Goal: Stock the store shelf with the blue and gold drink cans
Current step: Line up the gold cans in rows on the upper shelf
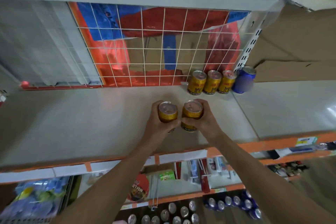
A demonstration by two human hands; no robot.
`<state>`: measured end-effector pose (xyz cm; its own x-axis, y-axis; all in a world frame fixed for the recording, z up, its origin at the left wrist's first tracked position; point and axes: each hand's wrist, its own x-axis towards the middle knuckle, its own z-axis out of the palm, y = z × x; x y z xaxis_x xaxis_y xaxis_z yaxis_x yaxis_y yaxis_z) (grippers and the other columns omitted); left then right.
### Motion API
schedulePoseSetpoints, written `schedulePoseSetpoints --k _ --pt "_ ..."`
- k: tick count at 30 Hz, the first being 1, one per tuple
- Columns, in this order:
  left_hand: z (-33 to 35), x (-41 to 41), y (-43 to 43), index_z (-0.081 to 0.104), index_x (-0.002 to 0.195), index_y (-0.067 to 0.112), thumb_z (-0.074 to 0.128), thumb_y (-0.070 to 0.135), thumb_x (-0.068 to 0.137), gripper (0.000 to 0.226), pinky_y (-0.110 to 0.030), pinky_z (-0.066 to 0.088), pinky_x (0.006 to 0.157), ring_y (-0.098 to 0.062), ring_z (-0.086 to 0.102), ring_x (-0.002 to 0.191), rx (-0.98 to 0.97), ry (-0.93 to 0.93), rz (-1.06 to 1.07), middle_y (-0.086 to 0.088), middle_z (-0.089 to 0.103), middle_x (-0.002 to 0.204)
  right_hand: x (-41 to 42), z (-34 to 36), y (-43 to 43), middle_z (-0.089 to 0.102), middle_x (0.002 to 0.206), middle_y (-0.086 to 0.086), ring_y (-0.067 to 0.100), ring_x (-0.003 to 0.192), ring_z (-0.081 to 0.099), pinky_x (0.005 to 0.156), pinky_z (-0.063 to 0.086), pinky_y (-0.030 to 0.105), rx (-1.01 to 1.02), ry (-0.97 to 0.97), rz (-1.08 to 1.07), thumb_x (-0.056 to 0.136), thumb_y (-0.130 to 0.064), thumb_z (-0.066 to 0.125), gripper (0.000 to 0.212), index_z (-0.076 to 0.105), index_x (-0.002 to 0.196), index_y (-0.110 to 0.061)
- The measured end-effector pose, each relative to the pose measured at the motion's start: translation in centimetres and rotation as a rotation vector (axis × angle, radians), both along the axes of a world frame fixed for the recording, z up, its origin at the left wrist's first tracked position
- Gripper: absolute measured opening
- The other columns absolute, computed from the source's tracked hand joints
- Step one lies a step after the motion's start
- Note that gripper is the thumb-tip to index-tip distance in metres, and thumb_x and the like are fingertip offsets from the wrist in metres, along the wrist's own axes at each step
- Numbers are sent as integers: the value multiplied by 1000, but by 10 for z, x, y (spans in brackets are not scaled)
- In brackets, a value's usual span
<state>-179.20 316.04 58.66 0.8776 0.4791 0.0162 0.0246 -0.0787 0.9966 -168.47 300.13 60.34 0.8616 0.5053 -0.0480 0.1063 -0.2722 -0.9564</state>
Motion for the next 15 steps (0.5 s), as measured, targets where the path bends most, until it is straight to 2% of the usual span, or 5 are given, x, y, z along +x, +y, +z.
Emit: schedulePoseSetpoints --k 2,6,8,12,15 --pt "-1 8 1 43 129 27 91 15 70 76 -18 52 84 -1 62 105 17 -18 10 6 59 120 11 -4 0 60 111 -1 -4 94 63 84 54 22 2 -14 26 64 0 90 80 42 126 -12" --pt "-8 14 1 44 131 24 90 31 61 84 -52 53 98 -19 63 114 4 -32 35 1 61 123 25 -12 -1 55 116 0 -8 96 59 84 51 17 11 -59 100 63 4 90 85 36 128 -8" --pt "-10 14 0 42 135 24 91 29 60 89 -59 49 100 -21 62 117 17 -33 38 -2 59 127 29 -14 -2 52 118 -2 -12 98 58 83 49 12 13 -84 146 63 7 89 88 33 129 -10" --pt "-6 5 5 27 150 36 89 33 62 108 -51 43 111 -18 50 134 132 28 11 -3 45 147 34 -15 -19 43 140 -5 -16 120 46 100 38 7 -75 -135 262 68 -3 89 108 19 147 -27" --pt "-2 -10 10 27 151 45 85 31 72 98 -43 42 113 -15 44 137 386 57 -19 -1 40 147 40 -7 -39 30 155 -4 4 139 35 111 32 18 -186 -365 338 77 -11 84 103 20 156 -26"
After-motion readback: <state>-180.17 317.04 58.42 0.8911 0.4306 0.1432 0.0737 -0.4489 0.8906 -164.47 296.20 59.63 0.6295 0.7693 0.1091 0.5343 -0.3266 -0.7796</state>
